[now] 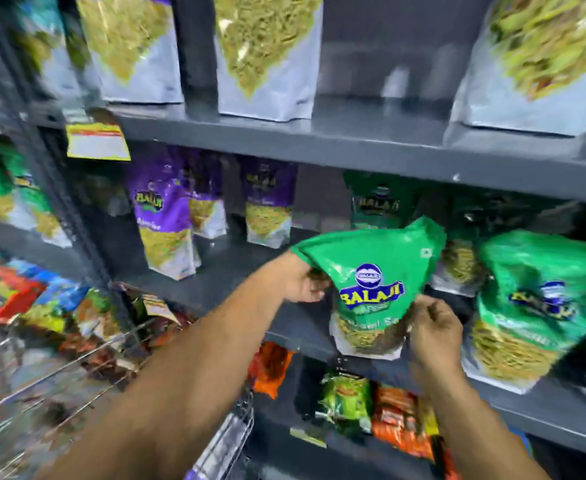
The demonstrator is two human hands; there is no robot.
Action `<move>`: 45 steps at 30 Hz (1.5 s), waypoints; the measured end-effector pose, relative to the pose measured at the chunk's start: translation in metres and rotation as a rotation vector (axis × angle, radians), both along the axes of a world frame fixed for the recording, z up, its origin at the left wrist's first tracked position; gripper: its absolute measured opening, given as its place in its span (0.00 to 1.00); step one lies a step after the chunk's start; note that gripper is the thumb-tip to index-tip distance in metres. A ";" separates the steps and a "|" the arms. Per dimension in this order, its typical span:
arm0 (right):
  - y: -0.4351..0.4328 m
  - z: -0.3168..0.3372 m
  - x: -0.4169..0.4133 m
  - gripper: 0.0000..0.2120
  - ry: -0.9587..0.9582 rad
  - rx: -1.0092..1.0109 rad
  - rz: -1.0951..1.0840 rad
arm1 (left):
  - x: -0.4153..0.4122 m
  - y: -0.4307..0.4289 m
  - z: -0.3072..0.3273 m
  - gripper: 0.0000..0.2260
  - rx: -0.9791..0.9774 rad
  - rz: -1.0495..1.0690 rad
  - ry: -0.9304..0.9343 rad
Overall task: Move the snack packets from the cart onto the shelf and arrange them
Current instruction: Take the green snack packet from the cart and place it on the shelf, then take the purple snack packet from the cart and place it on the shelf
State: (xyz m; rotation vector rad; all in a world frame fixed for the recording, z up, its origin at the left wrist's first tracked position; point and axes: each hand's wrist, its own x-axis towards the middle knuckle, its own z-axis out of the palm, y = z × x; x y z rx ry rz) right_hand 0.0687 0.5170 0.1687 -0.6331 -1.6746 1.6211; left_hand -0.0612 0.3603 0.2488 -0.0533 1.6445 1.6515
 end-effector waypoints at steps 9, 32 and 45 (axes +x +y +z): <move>0.030 -0.024 0.007 0.09 0.003 -0.110 0.048 | 0.000 0.051 -0.014 0.17 0.059 0.172 0.016; -0.220 -0.065 -0.050 0.10 -0.268 0.726 1.011 | 0.019 -0.338 -0.188 0.09 -0.797 0.151 0.061; -0.334 -0.195 -0.096 0.19 -1.108 1.465 2.093 | 0.058 -0.371 -0.384 0.13 -0.802 0.019 -0.036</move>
